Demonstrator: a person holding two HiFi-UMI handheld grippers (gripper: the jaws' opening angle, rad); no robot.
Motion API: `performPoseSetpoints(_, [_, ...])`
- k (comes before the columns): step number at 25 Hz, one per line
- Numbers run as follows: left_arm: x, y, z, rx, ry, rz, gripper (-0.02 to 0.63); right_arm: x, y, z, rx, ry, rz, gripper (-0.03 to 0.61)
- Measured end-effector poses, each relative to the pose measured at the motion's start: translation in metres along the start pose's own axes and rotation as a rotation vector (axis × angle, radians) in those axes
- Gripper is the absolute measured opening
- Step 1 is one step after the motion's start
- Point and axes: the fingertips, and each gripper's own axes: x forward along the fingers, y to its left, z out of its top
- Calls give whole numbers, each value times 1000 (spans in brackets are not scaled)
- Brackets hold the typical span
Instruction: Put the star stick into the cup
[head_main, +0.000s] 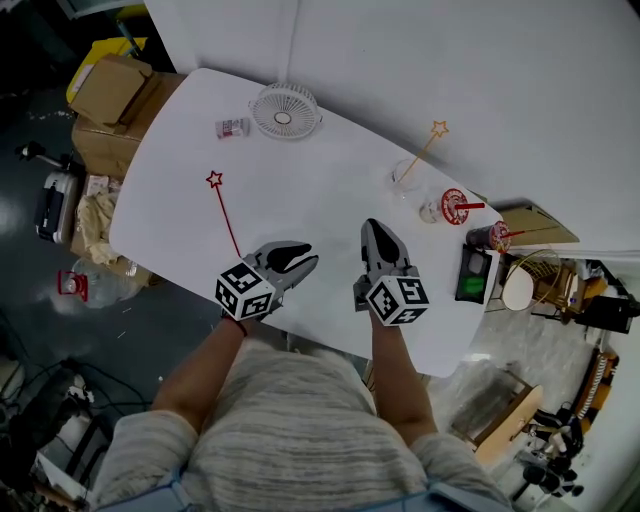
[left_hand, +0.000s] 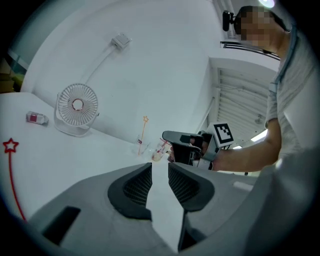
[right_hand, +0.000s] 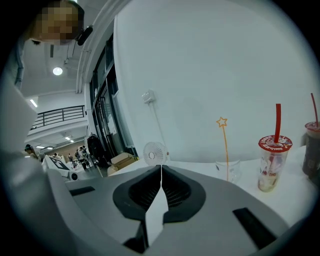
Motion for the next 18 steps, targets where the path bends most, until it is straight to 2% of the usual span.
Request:
performPoseSetpoints(12, [-29,33,6,-15,-28,101,106,10,32,-26,2,67,70,12])
performPoseSetpoints(18, [-50,66,2,-32,-14,230,103,15,39,-35,0,90,93,12])
